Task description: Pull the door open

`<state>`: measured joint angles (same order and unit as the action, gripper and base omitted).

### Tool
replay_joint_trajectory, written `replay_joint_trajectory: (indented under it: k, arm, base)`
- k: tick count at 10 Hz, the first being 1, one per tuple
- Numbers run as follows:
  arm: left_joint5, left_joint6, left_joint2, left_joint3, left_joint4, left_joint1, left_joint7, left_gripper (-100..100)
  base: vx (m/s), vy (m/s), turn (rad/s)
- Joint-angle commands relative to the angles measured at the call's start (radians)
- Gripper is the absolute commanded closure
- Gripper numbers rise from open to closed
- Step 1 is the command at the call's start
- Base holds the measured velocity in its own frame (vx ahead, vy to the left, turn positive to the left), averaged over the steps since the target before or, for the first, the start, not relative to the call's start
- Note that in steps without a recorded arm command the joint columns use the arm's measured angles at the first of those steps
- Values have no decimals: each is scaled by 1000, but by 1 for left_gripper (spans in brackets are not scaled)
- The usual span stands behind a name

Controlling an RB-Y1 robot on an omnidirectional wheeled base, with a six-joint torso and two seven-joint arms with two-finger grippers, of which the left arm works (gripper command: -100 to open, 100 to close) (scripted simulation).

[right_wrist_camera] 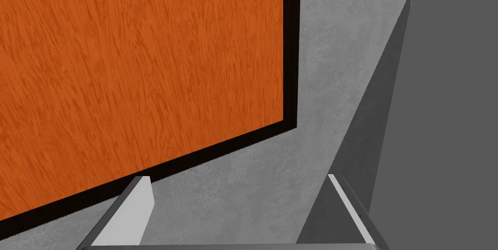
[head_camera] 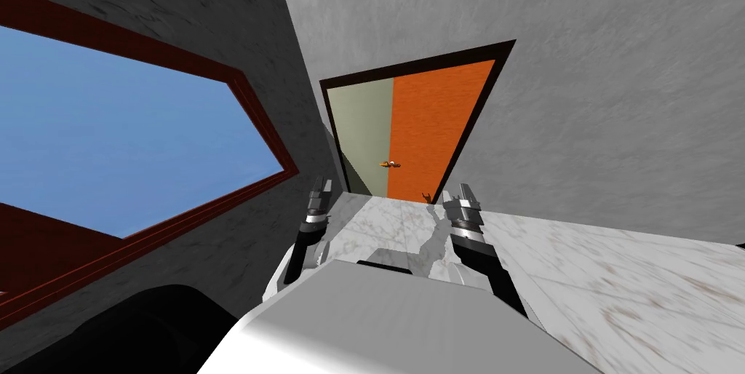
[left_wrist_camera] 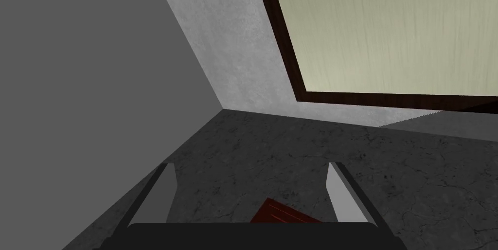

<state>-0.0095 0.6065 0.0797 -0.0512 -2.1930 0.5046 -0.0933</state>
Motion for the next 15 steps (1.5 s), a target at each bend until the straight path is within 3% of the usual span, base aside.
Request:
replay_joint_trajectory:
  k: [1, 14, 15]
  arm:
    - [5, 10, 7, -1, 30, -4, 9, -100]
    - [48, 74, 60, -5, 288, -46, 84, -100]
    - [54, 84, 69, -6, 330, -53, 96, -100]
  base:
    - [113, -37, -48]
    - [106, -42, -49]
    - [136, -52, -132]
